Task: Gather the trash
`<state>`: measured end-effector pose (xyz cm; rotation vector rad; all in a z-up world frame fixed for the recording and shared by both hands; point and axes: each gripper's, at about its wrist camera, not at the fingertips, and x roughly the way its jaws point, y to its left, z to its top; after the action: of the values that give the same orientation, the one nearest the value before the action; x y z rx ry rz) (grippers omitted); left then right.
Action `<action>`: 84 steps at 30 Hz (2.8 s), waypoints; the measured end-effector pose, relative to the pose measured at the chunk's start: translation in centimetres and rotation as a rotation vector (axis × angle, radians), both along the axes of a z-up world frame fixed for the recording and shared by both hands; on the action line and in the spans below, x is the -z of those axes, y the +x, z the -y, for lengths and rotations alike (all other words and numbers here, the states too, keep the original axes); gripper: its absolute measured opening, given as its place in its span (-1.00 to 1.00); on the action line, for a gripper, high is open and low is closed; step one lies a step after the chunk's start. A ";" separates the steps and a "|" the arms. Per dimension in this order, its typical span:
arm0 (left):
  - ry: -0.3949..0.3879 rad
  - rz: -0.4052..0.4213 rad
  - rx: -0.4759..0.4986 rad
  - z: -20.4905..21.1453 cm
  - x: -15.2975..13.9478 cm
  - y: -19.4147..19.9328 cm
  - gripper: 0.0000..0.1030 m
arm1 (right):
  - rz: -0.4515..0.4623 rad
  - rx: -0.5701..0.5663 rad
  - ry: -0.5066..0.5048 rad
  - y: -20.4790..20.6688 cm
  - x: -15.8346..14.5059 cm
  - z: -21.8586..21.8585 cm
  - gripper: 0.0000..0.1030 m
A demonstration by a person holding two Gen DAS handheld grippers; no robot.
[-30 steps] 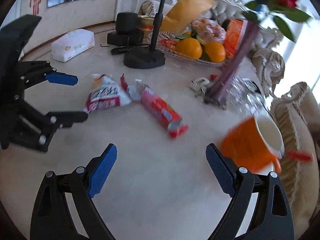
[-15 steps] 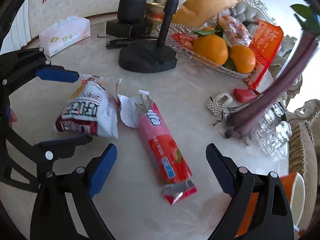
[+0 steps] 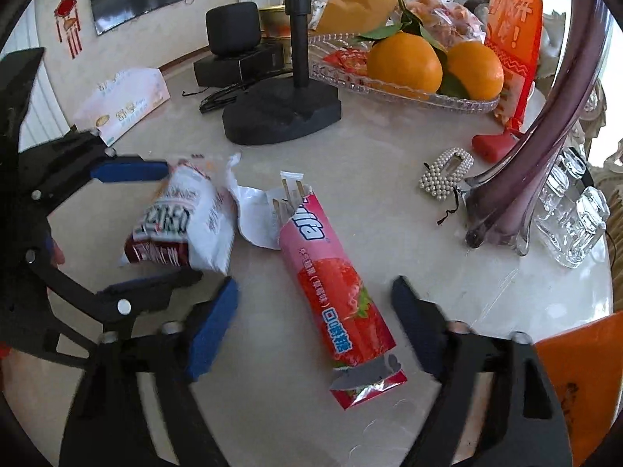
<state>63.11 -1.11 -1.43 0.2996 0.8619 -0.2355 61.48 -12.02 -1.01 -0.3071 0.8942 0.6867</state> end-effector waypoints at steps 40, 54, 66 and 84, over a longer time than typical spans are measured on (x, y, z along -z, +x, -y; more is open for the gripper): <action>-0.261 -0.038 0.095 -3.8 -4.2 -54.3 -0.26 | -0.122 0.334 0.595 -54.1 -3.3 12.8 -0.53; -0.125 -0.299 0.048 2.3 15.2 -53.4 -0.24 | -0.470 0.569 0.255 -52.0 16.2 8.7 -0.53; -0.105 -0.406 -0.077 2.0 20.6 -50.1 0.70 | -0.488 0.608 0.112 -51.3 21.5 7.7 0.87; -0.181 -0.240 -0.193 -0.8 10.4 -53.1 0.70 | -0.217 0.685 0.104 -55.5 10.2 7.5 0.87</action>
<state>9.99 -0.35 -11.85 0.0173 1.0914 -0.1699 5.98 -19.49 -11.25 0.1738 1.0847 0.1275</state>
